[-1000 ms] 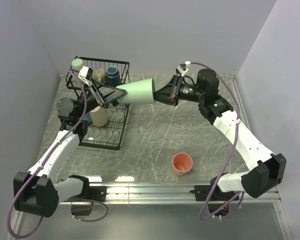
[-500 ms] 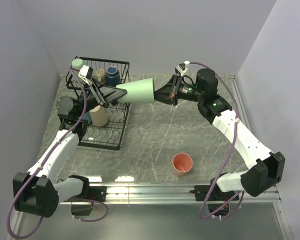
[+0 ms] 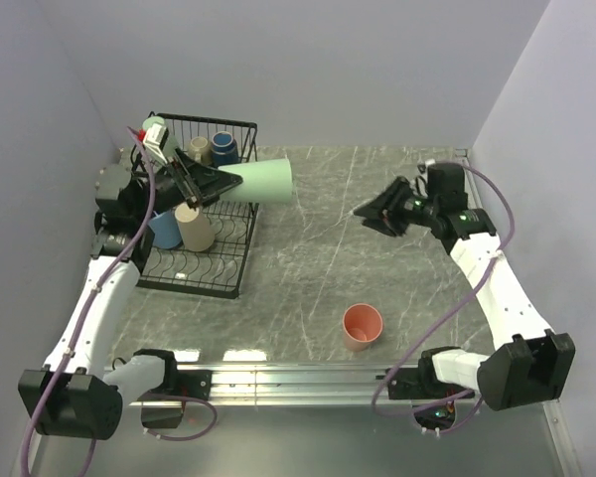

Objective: Load the cups into the dish rack

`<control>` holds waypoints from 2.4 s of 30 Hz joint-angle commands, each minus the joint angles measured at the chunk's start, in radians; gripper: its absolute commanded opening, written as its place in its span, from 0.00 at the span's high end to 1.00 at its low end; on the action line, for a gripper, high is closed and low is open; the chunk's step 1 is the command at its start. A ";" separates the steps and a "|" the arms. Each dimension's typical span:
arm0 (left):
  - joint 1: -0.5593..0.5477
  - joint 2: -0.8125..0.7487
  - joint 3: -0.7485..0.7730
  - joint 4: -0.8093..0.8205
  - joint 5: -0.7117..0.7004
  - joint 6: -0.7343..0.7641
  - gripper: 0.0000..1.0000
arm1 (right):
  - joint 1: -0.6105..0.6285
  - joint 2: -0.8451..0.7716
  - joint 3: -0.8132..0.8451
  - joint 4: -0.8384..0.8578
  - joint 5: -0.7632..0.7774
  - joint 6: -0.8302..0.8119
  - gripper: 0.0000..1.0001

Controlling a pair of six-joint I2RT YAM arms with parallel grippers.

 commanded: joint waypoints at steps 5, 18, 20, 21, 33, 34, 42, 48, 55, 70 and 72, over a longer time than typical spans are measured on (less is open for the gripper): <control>0.003 0.010 0.220 -0.678 -0.377 0.500 1.00 | -0.066 -0.115 -0.168 -0.164 0.074 -0.079 0.60; -0.070 0.133 0.309 -0.900 -0.893 0.811 1.00 | -0.045 -0.131 -0.198 -0.197 0.088 -0.127 0.71; -0.084 0.134 0.320 -0.926 -0.905 0.822 1.00 | -0.048 -0.128 -0.193 -0.202 0.089 -0.133 0.72; -0.084 0.130 0.312 -0.923 -0.939 0.831 1.00 | -0.046 -0.126 -0.189 -0.205 0.091 -0.137 0.73; -0.169 0.148 0.182 -0.793 -0.948 0.795 1.00 | -0.046 -0.089 -0.193 -0.208 0.100 -0.153 0.76; -0.176 0.154 0.176 -0.789 -0.948 0.793 1.00 | -0.045 -0.086 -0.192 -0.211 0.100 -0.157 0.76; -0.261 0.249 0.206 -0.765 -1.068 0.801 1.00 | -0.046 -0.078 -0.192 -0.217 0.106 -0.163 0.78; -0.279 0.292 0.252 -0.797 -1.181 0.837 1.00 | -0.046 -0.080 -0.192 -0.233 0.111 -0.174 0.79; -0.279 0.288 0.228 -0.788 -1.206 0.850 1.00 | -0.048 -0.079 -0.199 -0.234 0.112 -0.180 0.80; -0.282 0.341 0.190 -0.739 -1.137 0.781 1.00 | -0.046 -0.055 -0.189 -0.239 0.112 -0.197 0.83; -0.285 0.346 0.176 -0.734 -1.132 0.775 1.00 | -0.046 -0.057 -0.190 -0.239 0.112 -0.197 0.84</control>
